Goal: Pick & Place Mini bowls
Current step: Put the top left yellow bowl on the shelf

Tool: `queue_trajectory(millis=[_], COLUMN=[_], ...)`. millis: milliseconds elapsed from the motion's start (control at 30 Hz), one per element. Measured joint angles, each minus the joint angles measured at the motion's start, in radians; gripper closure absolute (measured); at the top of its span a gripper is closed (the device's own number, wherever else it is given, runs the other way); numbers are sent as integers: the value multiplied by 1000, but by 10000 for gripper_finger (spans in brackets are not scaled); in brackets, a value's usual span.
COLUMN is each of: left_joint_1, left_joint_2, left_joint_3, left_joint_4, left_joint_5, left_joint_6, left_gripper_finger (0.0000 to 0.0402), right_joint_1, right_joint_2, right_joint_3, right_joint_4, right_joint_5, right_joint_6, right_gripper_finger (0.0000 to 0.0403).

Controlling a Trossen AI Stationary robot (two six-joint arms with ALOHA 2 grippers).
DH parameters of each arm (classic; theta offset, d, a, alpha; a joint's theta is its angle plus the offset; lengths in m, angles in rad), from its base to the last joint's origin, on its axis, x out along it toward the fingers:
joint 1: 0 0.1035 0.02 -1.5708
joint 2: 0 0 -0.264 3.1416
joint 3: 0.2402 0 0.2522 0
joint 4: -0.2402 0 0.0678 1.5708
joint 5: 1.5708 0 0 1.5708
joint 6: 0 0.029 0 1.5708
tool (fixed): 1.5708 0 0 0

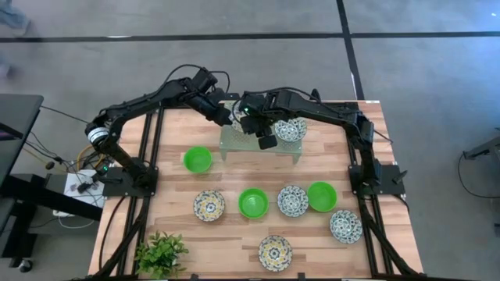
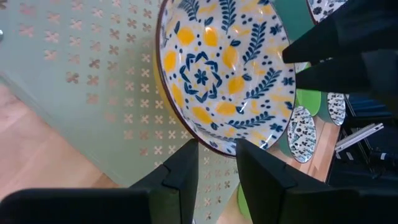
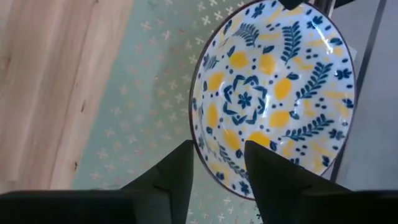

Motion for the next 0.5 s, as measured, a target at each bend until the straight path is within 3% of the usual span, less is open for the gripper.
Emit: queue_trajectory(millis=[233,500], left_joint_1=[-14,-24], left_joint_2=[-19,-106], left_joint_3=[-1,-2], left_joint_4=[-1,-1], left_joint_5=[4,5], left_joint_6=[0,-1], left_gripper_finger=[293,293], right_joint_1=[-34,-38], right_joint_2=[0,0], right_joint_3=[0,0], right_joint_4=[-9,-16], right_joint_5=[-151,-174], right_joint_6=[0,-15], right_gripper_finger=[302,317])
